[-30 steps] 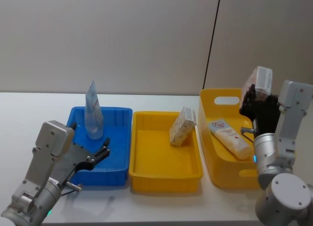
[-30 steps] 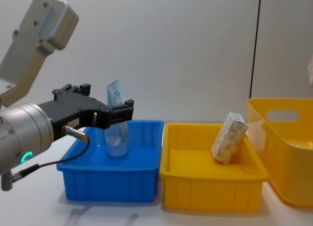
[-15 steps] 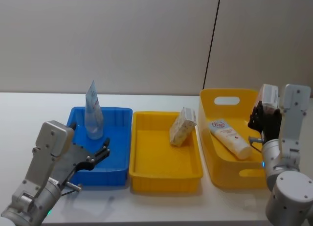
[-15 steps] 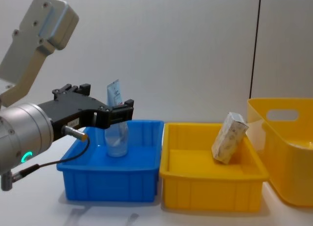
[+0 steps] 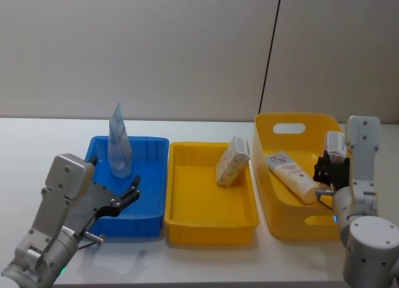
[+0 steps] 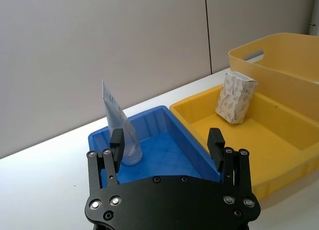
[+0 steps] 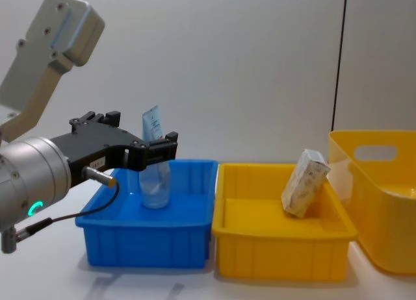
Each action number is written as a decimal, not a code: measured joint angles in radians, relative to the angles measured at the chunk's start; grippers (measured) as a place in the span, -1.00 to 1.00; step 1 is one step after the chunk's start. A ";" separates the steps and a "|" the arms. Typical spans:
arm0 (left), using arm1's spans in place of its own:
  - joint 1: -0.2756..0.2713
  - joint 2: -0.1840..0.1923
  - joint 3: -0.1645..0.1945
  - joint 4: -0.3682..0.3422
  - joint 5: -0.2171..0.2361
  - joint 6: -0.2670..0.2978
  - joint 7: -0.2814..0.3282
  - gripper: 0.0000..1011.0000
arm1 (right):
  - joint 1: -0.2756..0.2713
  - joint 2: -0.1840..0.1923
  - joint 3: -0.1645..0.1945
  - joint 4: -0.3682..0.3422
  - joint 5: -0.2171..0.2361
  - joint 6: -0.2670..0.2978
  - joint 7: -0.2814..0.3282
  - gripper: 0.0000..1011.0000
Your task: Bimanual collaborative sorting of washing and personal care products
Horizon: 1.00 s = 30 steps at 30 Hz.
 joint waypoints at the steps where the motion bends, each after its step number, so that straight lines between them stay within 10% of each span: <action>1: 0.000 0.000 0.000 0.000 0.000 0.000 0.000 0.98 | 0.000 0.000 0.000 0.001 -0.001 0.006 0.001 -0.44; 23: 0.000 0.000 0.000 0.000 0.000 0.000 0.000 0.98 | 0.005 0.005 -0.002 0.011 -0.011 0.071 0.017 0.88; 30: 0.000 0.000 0.000 0.000 0.000 0.000 0.000 0.98 | -0.004 0.002 0.005 -0.007 0.000 0.042 0.034 0.99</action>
